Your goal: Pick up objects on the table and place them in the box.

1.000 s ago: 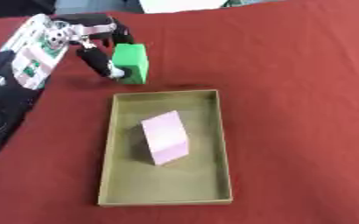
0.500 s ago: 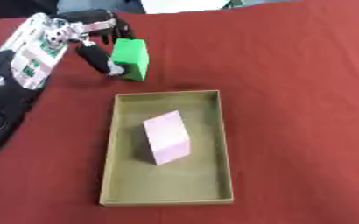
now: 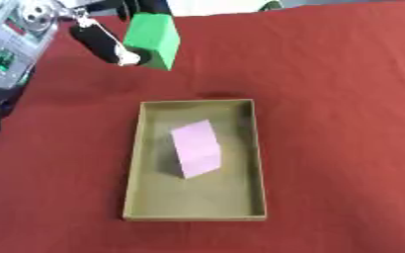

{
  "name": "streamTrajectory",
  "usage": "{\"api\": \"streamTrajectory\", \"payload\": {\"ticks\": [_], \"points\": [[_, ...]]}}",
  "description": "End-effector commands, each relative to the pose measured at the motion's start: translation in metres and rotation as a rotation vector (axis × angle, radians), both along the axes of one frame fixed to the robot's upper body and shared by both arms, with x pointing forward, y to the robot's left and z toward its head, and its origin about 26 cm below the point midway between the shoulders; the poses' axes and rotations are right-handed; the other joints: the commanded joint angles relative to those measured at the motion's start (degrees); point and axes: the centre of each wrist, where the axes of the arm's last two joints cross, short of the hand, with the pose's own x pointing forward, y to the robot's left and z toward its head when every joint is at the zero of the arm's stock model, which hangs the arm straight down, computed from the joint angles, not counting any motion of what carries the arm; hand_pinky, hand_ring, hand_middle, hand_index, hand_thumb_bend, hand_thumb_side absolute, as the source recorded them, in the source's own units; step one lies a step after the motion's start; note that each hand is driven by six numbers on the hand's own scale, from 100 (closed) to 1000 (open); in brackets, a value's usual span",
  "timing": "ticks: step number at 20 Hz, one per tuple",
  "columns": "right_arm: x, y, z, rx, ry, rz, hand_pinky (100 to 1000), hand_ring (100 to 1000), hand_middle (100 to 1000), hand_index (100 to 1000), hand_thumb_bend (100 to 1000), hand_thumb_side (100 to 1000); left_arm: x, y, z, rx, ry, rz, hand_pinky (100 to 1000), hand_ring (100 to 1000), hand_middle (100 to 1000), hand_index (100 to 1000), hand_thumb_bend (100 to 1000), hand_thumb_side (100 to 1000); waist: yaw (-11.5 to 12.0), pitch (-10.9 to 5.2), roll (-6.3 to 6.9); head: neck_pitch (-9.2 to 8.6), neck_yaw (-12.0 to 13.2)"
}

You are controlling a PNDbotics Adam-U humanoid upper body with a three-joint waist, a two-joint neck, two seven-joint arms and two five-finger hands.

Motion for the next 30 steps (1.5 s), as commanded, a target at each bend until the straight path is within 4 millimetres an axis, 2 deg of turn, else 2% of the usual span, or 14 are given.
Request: {"api": "streamTrajectory", "payload": {"ticks": [1,6,8,17,24,29,30], "points": [[-0.004,-0.003,0.008,-0.023,-0.02,-0.021,744,707,586,861,100,963,-0.037,0.0,0.018,-0.003,-0.057,-0.086,664,663,516,684,100,100,0.4,-1.8,-0.19,0.88,-0.7],[-0.004,-0.003,0.008,-0.024,-0.017,-0.022,745,707,585,860,100,966,-0.095,-0.005,0.014,-0.018,-0.084,-0.189,661,661,515,685,100,100,1.2,-1.89,-0.22,1.33,-1.3],[-0.004,-0.003,0.007,-0.023,-0.015,-0.023,745,706,585,860,100,967,-0.106,-0.008,0.009,-0.012,-0.068,-0.215,661,660,515,683,100,100,1.5,-1.85,-0.33,1.45,-1.4],[-0.005,-0.002,0.007,-0.015,-0.017,-0.023,745,707,585,861,100,962,-0.109,-0.029,-0.023,0.01,-0.012,-0.283,644,645,504,673,100,100,2.1,-1.81,-0.96,1.42,-1.1],[-0.006,-0.001,0.007,-0.009,-0.019,-0.02,745,706,584,861,100,966,-0.107,-0.031,-0.048,0.046,0.056,-0.242,644,646,505,672,100,100,2.1,-1.68,-1.13,1.26,-1.0],[-0.006,-0.001,0.006,-0.002,-0.019,-0.02,744,706,584,861,100,966,-0.107,-0.033,-0.058,0.074,0.06,-0.22,645,647,506,672,105,100,2.0,-1.6,-1.24,1.19,-0.9],[-0.006,-0.001,0.006,0.0,-0.019,-0.02,744,705,583,860,100,970,-0.106,-0.034,-0.061,0.079,0.068,-0.217,649,651,509,674,135,107,2.0,-1.57,-1.25,1.16,-0.9]]}}
